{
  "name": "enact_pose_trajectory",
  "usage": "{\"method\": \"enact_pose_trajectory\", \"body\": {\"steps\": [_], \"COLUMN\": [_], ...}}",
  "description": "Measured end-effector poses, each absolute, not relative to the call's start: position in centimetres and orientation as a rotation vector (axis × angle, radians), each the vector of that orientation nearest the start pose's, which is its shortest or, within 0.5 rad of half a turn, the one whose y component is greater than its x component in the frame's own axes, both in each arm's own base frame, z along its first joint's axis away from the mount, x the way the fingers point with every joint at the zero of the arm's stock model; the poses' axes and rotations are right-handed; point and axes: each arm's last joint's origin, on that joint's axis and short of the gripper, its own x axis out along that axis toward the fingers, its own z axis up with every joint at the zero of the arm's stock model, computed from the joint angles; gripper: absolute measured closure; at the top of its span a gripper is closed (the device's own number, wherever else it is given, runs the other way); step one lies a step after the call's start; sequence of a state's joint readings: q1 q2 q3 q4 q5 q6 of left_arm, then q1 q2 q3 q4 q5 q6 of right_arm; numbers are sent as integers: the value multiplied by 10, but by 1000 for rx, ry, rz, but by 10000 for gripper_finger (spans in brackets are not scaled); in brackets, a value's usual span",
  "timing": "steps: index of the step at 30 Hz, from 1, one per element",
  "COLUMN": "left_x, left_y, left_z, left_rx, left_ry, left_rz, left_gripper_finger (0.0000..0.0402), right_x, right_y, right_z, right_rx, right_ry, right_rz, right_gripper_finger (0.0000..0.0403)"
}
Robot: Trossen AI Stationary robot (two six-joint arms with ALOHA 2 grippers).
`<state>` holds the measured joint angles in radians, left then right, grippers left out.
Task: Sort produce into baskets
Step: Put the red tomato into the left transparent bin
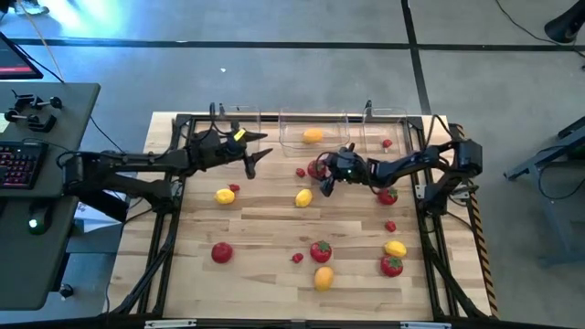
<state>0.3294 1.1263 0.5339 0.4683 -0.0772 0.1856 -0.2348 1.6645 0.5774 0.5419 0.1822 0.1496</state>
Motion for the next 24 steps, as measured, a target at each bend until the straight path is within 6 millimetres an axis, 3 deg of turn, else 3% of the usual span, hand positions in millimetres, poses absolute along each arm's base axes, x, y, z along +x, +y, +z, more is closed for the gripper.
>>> {"method": "enact_pose_trajectory", "body": {"steps": [5,10,16,24], "left_x": [212,193,169,141], "left_y": [75,72,75,75], "left_z": [254,246,247,251], "left_rx": [172,192,177,162], "left_ry": [131,39,-43,-120], "left_rz": [397,425,464,515], "left_gripper_finger": [215,237,270,314], "right_x": [283,305,350,430], "right_y": [-70,-62,-63,-73], "right_z": [148,176,206,229], "right_rx": [147,96,49,25], "right_ry": [446,395,347,299], "right_rz": [-433,-356,-324,-276], "right_gripper_finger": [158,159,159,159]}}
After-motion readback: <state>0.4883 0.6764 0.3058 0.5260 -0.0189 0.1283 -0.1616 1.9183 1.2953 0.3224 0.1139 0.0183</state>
